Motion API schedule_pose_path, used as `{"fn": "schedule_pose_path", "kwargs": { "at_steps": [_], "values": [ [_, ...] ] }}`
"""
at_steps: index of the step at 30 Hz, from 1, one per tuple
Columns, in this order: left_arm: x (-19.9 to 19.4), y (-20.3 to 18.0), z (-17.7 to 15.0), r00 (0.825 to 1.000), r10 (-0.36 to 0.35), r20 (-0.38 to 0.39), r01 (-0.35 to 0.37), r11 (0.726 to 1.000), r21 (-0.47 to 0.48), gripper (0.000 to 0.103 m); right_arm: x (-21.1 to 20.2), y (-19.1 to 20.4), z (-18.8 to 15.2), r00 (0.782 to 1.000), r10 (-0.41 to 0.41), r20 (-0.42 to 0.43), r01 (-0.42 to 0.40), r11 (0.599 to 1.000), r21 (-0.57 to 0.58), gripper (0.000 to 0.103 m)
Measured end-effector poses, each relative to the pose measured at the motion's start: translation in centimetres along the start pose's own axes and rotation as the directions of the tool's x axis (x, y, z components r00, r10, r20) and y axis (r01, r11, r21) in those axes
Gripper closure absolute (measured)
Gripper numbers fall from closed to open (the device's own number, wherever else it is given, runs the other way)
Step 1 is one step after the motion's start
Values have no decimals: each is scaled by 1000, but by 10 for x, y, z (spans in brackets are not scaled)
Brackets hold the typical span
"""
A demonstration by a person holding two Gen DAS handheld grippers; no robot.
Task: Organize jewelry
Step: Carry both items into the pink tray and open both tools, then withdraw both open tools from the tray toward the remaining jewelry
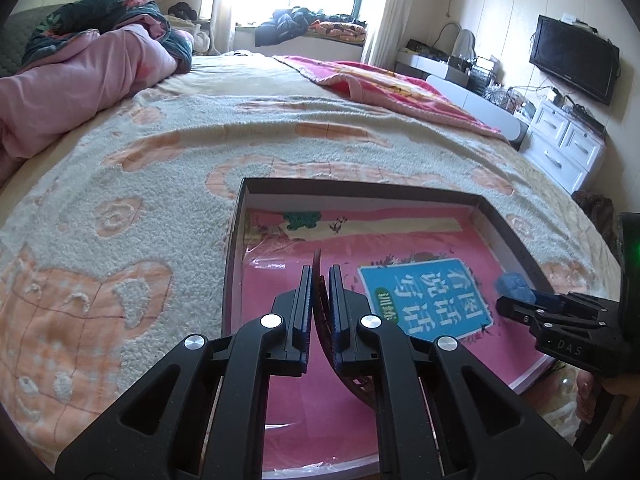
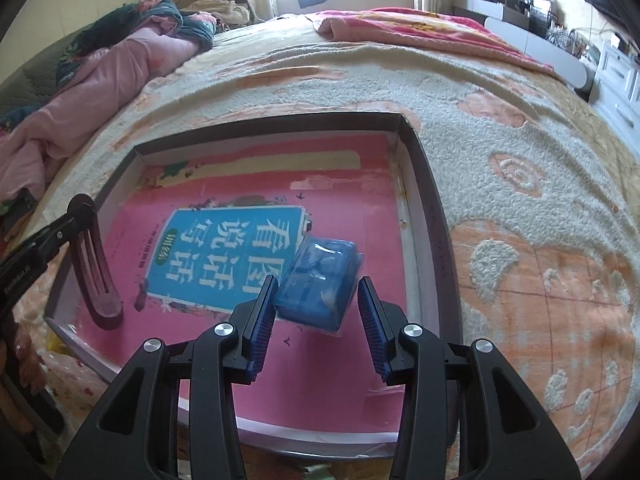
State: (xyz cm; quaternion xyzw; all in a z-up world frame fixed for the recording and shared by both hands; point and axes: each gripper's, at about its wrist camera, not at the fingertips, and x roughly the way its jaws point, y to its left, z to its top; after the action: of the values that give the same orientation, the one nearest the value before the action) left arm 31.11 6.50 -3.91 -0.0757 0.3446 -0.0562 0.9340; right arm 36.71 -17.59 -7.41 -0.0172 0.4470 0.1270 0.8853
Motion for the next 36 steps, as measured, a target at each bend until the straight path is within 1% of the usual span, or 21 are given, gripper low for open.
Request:
{"fn": "schedule_pose_path", "kwargs": {
  "at_steps": [3,8,10,12,13,16,17,19,21,23,25,27,30,36],
  "values": [
    [1,1,-3,1000,10,-9,-10,1000,5,99,-2,0,-4,1000,-2,8,3,1000,-3,62],
    [1,2,-5,1000,21,-16,-21,1000,4,98,-10,-1,-10,999,7,38,-7,1000,6,48],
    [0,2,-6,1000,20,-18,-20,1000,6,93,-17,-1,-13,998,5,64,-5,1000,1,44],
    [-3,2,-7,1000,23,-19,-23,1000,5,86,-26,-1,-15,996,8,92,-9,1000,4,41],
    [-4,2,-7,1000,24,-16,-24,1000,4,84,-29,-2,-15,995,11,103,-11,1000,8,38],
    [-10,2,-8,1000,27,-9,-27,1000,-4,72,-40,-5,-20,990,10,138,-13,1000,21,30],
    [-12,2,-9,1000,27,-5,-27,1000,-8,68,-44,-6,-22,989,10,148,-13,1000,22,28],
    [-17,1,-11,1000,27,3,-27,1000,-12,62,-50,-7,-25,987,5,161,-9,1000,26,26],
    [-24,0,-13,999,33,17,-32,999,-9,51,-55,-9,-29,984,0,176,-5,999,31,22],
    [-31,-1,-15,999,42,31,-41,999,-16,43,-61,-8,-33,981,-5,195,0,1000,28,19],
    [-38,-1,-16,998,45,49,-44,999,-21,38,-68,-7,-36,976,-13,215,8,1000,23,16],
    [-47,-2,-18,996,47,70,-46,999,-19,27,-74,-5,-39,972,-18,236,14,1000,19,15],
    [-58,-5,-20,995,44,94,-43,999,-7,17,-87,-3,-44,964,-18,266,15,1000,12,13],
    [-82,-12,-26,991,16,134,-16,1000,3,12,-108,2,-53,953,-23,301,25,1000,-4,12]
  ]
}}
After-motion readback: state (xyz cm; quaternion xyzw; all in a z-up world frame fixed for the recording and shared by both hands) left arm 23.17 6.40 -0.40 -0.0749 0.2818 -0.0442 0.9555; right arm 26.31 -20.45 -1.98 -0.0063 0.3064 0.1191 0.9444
